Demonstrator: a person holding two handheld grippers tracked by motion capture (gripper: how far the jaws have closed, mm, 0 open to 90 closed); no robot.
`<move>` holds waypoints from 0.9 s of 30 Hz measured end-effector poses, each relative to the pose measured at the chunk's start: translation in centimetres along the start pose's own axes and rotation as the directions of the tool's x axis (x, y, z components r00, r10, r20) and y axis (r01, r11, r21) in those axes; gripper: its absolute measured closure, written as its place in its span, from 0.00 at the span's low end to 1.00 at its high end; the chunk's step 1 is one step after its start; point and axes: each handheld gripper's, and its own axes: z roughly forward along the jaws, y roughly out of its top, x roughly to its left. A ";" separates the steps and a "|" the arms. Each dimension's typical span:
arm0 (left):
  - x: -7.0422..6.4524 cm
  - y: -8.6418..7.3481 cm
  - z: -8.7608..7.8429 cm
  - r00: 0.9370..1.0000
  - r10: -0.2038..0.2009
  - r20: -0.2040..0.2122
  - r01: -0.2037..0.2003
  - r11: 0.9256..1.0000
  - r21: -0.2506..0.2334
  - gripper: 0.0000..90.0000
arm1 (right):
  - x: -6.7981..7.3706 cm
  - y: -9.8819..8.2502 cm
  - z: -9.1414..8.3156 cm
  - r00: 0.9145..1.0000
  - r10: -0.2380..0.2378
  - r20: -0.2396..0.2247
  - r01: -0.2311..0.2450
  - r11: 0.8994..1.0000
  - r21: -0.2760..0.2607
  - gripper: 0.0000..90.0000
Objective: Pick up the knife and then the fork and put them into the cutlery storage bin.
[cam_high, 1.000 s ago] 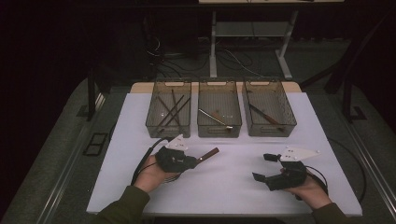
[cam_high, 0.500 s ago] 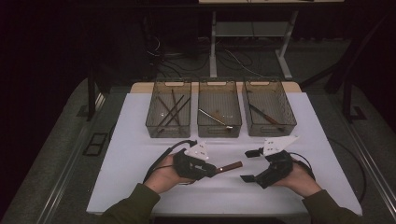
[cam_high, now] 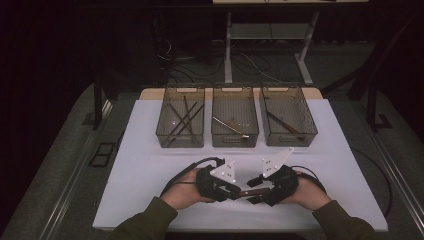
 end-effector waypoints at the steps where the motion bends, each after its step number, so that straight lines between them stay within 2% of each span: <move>1: -0.1 0.0 0.1 1.000 0.004 0.004 -0.004 1.000 0.002 0.86 | 0.1 0.0 0.2 1.000 -0.004 -0.007 0.004 1.000 0.006 0.57; 4: -0.2 0.0 0.3 1.000 0.001 0.012 -0.001 1.000 0.011 0.86 | 0.5 0.1 0.5 1.000 -0.026 -0.004 0.027 0.999 0.028 0.67; 9: -0.2 0.0 0.6 1.000 0.010 0.021 -0.010 1.000 0.025 0.86 | 0.7 0.2 1.0 0.999 -0.040 -0.031 0.041 0.998 0.047 0.81; 11: -0.2 -0.1 0.7 1.000 0.020 0.024 -0.021 0.999 0.034 0.86 | 0.7 0.2 1.2 0.998 -0.050 -0.047 0.052 0.998 0.046 0.82; 12: -0.4 -0.1 0.8 0.999 0.006 0.031 -0.007 0.999 0.033 0.86 | 0.8 0.2 1.2 0.998 -0.052 -0.047 0.054 0.997 0.050 0.83; 15: -0.2 -0.1 0.8 0.999 0.027 0.030 -0.028 0.999 0.024 0.86 | 0.7 0.2 1.2 0.997 -0.049 -0.057 0.052 0.997 0.053 0.83; 22: 0.0 -0.6 0.7 0.999 0.011 0.031 -0.011 1.000 -0.010 0.84 | 0.7 0.1 1.0 0.998 -0.028 -0.053 0.030 0.999 0.033 0.83; 23: 0.0 -0.6 0.7 1.000 0.014 0.023 -0.014 1.000 -0.021 0.82 | 0.6 0.1 1.0 0.998 -0.023 -0.054 0.025 0.999 0.028 0.83; 24: 0.0 -0.7 0.6 1.000 0.004 0.019 -0.003 0.999 -0.032 0.74 | 0.6 0.1 0.8 0.998 -0.015 -0.054 0.017 1.000 0.026 0.83; 27: 0.0 -1.2 0.1 1.000 -0.027 -0.002 0.026 0.997 -0.075 0.61 | 0.4 -0.1 0.4 0.999 -0.007 -0.040 0.008 1.000 0.009 0.83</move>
